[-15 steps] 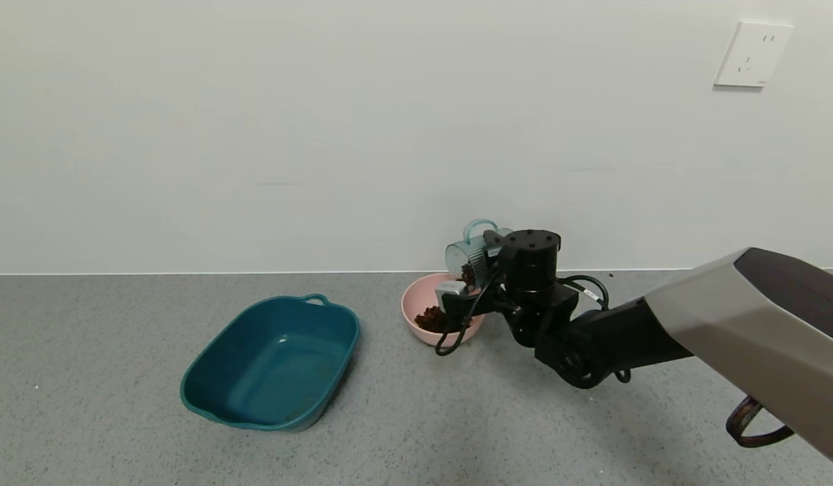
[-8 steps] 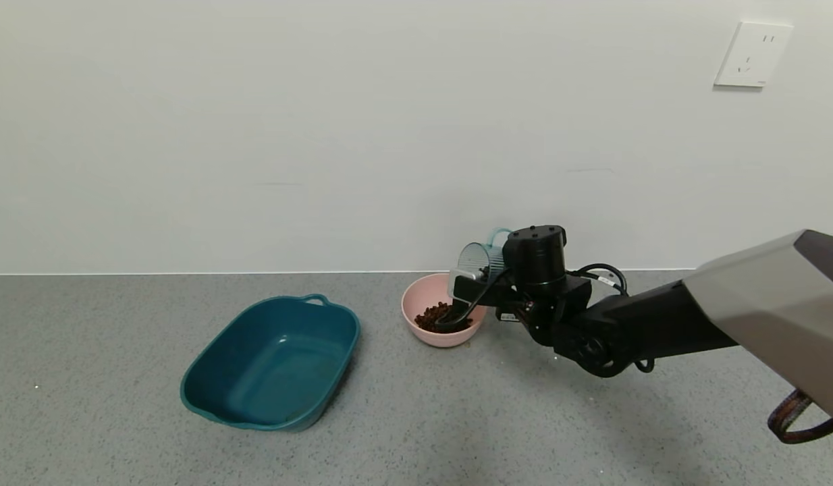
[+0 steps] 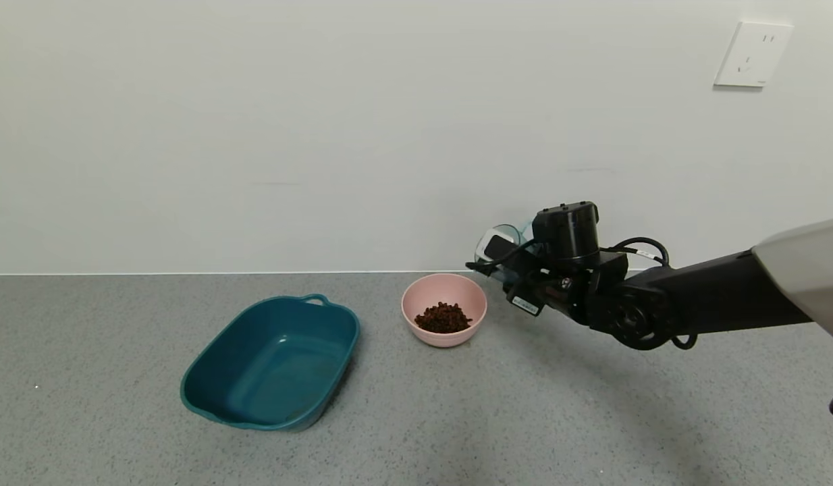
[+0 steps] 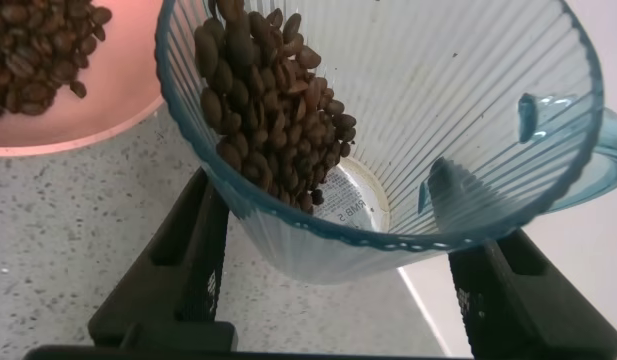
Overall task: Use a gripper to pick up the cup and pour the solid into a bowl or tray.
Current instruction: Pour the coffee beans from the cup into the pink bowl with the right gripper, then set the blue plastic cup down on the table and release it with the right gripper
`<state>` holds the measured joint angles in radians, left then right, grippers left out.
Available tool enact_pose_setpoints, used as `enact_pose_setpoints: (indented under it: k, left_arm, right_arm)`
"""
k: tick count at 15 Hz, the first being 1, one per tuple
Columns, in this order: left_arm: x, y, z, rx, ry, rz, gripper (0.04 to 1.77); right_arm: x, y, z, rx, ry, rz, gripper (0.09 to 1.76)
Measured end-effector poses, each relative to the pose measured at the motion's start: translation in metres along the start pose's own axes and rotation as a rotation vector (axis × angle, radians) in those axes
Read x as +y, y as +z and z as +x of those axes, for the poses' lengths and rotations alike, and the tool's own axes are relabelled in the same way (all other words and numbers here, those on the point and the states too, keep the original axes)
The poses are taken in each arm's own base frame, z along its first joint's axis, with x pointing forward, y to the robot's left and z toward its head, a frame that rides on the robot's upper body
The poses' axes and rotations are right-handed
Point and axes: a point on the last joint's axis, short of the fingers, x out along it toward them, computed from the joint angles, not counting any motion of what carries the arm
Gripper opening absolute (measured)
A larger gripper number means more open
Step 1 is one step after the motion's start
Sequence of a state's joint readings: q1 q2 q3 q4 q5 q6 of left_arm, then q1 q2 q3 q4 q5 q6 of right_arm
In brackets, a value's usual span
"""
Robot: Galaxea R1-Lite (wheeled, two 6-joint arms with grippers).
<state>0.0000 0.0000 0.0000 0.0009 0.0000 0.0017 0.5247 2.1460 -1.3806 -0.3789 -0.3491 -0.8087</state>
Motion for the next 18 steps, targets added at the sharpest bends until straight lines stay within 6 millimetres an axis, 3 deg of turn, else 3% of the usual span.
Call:
enact_pose_setpoints:
  k: [10,16,18]
  left_arm:
    - [0.0,0.0,0.0,0.0,0.0,0.0,1.75]
    - [0.0,0.0,0.0,0.0,0.0,0.0,1.75]
    - [0.0,0.0,0.0,0.0,0.0,0.0,1.75]
  right_arm:
    - [-0.02,-0.016,-0.028,0.001,0.031,0.685,1.32]
    - [-0.026,-0.025,-0.032,-0.174,-0.089,0.801,1.32]
    - [-0.018,-0.036,-0.026,-0.193,-0.114,0.811,1.32]
